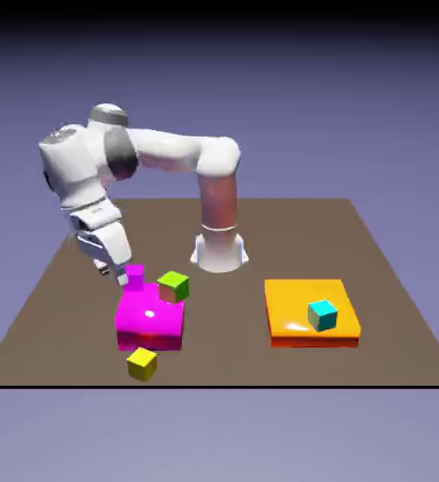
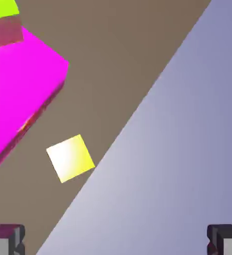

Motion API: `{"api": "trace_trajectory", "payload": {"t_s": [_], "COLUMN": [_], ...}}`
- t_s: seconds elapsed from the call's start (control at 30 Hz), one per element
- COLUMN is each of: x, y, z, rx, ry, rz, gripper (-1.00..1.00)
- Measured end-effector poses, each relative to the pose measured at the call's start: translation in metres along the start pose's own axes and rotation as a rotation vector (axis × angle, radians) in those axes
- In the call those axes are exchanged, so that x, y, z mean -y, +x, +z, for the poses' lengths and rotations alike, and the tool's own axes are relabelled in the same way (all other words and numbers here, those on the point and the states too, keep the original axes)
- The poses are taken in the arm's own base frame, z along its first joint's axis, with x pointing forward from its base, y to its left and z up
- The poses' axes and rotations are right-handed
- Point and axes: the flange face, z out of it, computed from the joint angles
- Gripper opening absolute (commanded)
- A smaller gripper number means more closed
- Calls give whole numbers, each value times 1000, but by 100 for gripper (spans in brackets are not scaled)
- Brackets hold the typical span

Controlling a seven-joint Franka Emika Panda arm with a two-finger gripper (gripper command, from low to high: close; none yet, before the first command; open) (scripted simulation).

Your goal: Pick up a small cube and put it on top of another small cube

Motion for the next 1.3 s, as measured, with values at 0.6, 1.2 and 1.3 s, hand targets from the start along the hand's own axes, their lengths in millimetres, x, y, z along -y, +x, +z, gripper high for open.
{"api": "trace_trajectory", "payload": {"t_s": [0.6,1.2,1.3], "x": [12,144,153], "y": [15,103,98], "z": [52,26,59], "rx": [54,80,78], "ry": [217,330,329], "rz": [-301,-447,-449], "gripper": [-100,-100,100]}}
